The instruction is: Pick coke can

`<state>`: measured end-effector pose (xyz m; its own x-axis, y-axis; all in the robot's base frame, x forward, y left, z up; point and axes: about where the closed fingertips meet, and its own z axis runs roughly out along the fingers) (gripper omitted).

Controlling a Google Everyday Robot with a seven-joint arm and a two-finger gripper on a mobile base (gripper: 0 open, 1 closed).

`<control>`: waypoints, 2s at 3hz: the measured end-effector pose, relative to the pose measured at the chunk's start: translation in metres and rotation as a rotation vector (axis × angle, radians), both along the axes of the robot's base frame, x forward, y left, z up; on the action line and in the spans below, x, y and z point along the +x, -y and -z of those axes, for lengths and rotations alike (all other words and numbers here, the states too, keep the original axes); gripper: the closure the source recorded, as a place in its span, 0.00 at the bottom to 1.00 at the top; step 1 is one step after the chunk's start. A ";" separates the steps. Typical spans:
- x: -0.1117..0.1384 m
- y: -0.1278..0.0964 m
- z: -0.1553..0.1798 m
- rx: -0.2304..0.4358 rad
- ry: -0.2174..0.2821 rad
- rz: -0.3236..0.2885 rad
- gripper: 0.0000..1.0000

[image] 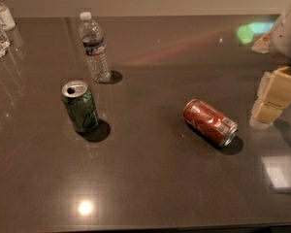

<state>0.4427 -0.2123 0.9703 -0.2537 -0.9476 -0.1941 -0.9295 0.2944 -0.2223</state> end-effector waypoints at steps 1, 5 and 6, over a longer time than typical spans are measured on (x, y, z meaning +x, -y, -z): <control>0.008 -0.007 0.016 0.003 -0.026 0.080 0.00; 0.036 -0.032 0.097 0.030 -0.152 0.531 0.00; 0.036 -0.041 0.110 0.008 -0.183 0.557 0.00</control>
Offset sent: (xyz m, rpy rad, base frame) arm 0.0241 0.0226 -0.0611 0.0449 0.1193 -0.4269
